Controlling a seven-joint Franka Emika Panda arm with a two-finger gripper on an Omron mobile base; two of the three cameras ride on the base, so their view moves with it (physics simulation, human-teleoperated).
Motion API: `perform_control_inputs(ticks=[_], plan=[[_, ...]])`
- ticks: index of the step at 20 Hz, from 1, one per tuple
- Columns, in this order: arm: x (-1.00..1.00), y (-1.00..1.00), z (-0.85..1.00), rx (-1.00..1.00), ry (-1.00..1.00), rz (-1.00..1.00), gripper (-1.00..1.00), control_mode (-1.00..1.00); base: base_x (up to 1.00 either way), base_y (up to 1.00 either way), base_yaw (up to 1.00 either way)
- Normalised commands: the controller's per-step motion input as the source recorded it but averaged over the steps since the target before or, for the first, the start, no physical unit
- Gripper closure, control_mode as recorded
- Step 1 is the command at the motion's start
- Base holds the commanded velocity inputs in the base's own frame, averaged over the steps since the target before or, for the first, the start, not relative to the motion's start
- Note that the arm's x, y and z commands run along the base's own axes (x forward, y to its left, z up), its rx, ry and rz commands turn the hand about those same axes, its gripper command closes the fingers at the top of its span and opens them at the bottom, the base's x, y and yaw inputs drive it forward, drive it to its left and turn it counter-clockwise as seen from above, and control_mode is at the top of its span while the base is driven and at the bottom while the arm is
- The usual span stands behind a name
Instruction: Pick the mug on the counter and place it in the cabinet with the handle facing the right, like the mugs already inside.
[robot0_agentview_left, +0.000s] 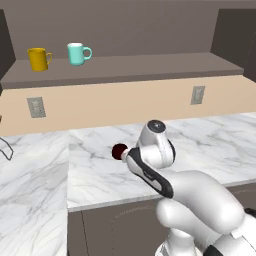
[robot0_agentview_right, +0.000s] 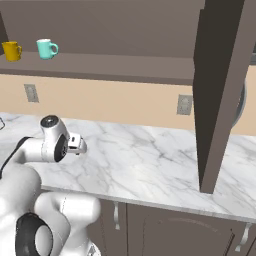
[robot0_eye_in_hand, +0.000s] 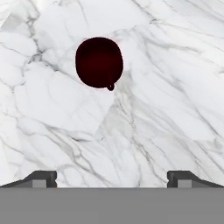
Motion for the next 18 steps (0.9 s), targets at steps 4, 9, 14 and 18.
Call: perform_control_inputs(ticks=[4,9,14,18], plan=[[0.26,0.05,-0.17,0.00,0.00,0.03,-1.00,-1.00,0.00,0.00,0.00],[0.27,0.03,-0.11,0.00,0.00,0.02,-1.00,-1.00,0.00,0.00,0.00],[0.29,0.04,-0.07,0.00,0.00,0.01,-1.00,-1.00,0.00,0.00,0.00],[0.28,0.07,-0.08,0.00,0.00,0.01,-1.00,-1.00,0.00,0.00,0.00]])
